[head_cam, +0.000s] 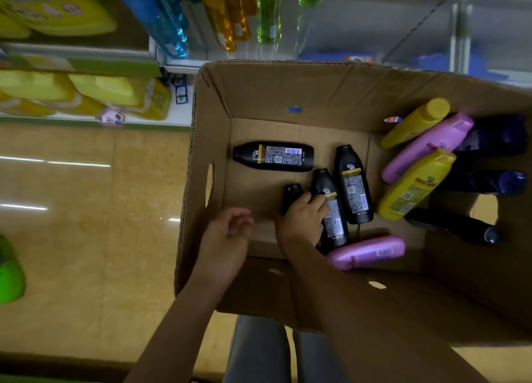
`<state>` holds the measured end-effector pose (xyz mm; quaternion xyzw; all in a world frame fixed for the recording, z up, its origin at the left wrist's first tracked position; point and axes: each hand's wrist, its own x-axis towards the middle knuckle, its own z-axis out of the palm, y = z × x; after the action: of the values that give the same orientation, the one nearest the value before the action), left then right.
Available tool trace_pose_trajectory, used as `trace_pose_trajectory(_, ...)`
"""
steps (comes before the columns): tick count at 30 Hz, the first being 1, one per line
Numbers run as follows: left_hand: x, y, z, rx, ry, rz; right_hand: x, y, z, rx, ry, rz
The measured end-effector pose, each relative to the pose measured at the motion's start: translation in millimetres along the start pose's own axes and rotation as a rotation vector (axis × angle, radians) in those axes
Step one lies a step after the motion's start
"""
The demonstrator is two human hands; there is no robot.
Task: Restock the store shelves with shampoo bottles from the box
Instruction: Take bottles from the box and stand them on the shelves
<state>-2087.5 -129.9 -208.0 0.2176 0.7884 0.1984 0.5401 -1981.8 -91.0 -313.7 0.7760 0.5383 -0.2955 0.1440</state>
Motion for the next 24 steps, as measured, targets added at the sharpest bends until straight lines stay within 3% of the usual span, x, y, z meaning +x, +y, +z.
trace_pose_trajectory(5,0.6,-5.8,-4.9,-0.006,-0.013,-0.032,0.8,5.0,5.1,0.008,-0.031,-0.1)
trace_pose_trajectory(10,-3.2,-2.5,-5.9,0.01,-0.041,-0.024,-5.2,11.7,-19.7,0.251,-0.093,-0.178)
trace_pose_trajectory(14,-15.3,11.3,-7.6,0.003,-0.057,-0.004,-10.9,9.0,-62.2,0.494,-0.068,-0.216)
trace_pose_trajectory(24,-50.8,61.7,-11.5,-0.235,-0.184,0.045,-48.4,-7.1,-197.2,0.965,-0.208,-0.373)
